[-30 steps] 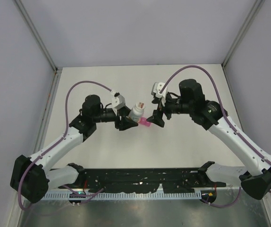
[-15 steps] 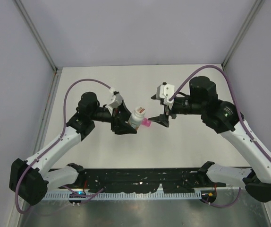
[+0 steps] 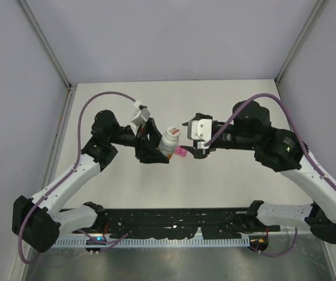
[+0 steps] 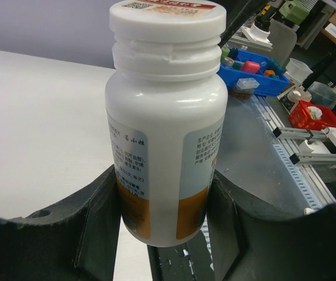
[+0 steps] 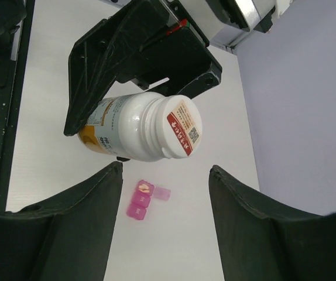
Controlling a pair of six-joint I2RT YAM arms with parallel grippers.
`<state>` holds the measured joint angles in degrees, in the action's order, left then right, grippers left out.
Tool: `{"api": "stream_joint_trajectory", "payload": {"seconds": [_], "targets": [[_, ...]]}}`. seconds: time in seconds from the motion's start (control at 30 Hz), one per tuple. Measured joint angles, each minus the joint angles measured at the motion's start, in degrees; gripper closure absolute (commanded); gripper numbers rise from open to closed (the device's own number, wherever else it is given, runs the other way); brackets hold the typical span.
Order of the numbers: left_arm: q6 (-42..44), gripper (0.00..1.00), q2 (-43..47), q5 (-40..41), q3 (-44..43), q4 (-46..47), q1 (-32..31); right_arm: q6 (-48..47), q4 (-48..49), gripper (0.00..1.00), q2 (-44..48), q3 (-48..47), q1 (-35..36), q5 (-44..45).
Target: Sort the pills into containers
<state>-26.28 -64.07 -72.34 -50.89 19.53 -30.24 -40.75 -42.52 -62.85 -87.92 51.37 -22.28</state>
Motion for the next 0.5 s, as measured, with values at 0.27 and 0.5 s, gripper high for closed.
{"api": "stream_joint_trajectory", "payload": {"seconds": [0.27,0.5], "targets": [[-1.84,1.0,-0.79,-0.35,0.02,-0.11,0.0,-4.26,-0.57,0.36,-1.97,-2.97,5.33,8.48],[-1.51,1.0,-0.81,-0.26,0.02,-1.99,0.0,-6.34,-1.33,0.4,-2.73,-3.15,7.08,12.74]]}}
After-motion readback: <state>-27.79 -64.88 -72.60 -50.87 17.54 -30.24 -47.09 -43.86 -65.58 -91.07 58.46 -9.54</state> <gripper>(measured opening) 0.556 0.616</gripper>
